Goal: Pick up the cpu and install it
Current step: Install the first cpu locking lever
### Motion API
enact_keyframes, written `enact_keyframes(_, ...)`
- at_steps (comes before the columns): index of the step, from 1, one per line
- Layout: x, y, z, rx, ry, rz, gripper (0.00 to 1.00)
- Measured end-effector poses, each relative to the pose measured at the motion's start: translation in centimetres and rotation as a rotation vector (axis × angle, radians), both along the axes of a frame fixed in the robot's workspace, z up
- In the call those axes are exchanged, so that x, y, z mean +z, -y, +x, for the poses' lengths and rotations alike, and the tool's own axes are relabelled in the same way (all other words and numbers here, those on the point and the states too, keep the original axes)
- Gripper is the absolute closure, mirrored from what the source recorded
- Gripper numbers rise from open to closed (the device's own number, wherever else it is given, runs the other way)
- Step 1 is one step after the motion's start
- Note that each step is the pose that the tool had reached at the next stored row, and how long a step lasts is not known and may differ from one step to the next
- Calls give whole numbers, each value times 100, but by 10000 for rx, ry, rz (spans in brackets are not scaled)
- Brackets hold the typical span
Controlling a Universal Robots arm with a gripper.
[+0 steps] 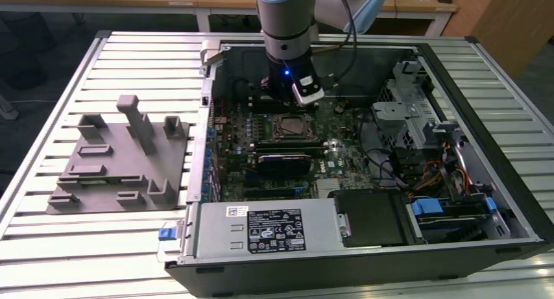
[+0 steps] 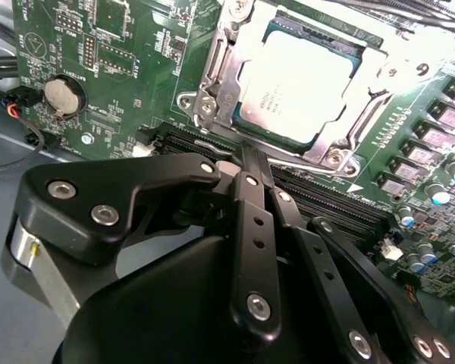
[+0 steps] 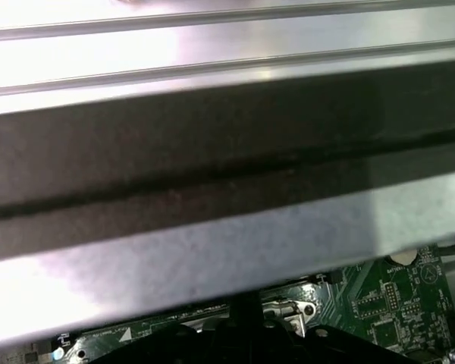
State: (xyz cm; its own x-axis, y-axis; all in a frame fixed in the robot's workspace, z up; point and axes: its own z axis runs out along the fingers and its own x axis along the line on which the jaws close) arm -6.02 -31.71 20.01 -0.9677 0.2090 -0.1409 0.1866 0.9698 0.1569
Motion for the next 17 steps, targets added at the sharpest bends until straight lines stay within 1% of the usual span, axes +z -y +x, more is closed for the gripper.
enact_keyframes(2,-2,-9,0,-34,28,0,89)
enact_keyframes(9,-9,-70,-7,-278,34,-1,89)
enact_keyframes(12,-15,-73,-7,-440,35,-36,89)
enact_keyframes(17,-27,-79,-14,-691,33,-42,89)
